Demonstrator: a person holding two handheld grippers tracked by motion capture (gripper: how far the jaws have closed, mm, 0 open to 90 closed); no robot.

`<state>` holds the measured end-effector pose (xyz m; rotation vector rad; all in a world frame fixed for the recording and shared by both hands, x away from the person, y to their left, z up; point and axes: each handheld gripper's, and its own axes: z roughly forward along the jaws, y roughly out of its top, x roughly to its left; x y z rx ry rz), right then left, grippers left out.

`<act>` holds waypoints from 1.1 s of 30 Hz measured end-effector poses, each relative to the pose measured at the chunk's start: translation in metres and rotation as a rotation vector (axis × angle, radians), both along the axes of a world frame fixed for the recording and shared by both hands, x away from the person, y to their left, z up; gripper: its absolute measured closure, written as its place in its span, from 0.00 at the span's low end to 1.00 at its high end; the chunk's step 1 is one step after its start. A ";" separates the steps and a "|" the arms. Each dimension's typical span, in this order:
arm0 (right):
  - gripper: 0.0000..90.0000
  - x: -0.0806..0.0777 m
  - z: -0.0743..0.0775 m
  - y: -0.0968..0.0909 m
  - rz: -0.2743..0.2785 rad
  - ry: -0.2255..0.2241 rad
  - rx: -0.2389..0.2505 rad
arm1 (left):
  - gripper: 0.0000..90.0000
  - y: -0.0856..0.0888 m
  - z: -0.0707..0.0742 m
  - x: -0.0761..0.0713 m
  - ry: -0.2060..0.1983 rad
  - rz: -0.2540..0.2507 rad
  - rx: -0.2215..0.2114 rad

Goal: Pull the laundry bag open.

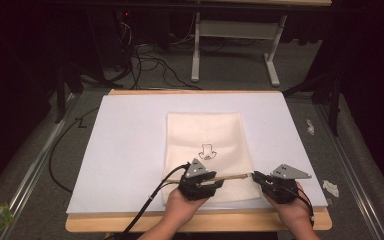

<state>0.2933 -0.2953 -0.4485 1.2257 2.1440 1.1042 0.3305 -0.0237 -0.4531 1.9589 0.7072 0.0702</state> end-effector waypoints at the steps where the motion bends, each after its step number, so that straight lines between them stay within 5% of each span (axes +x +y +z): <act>1: 0.94 0.001 0.000 -0.001 0.001 -0.001 0.009 | 0.70 -0.008 -0.001 0.000 0.001 -0.013 0.008; 8: 0.95 0.002 0.001 -0.001 0.011 0.005 0.034 | 0.76 -0.046 -0.014 0.007 0.078 -0.024 0.008; 17: 0.95 -0.001 0.004 0.003 0.039 -0.004 0.042 | 0.92 -0.064 -0.018 0.009 0.068 0.000 -0.027; 26: 0.95 -0.002 0.005 0.003 0.025 -0.021 0.033 | 0.97 -0.058 -0.015 0.007 0.062 0.014 -0.029; 33: 0.95 -0.002 0.006 -0.005 -0.006 -0.028 0.033 | 0.97 -0.031 -0.023 0.011 0.120 0.056 -0.007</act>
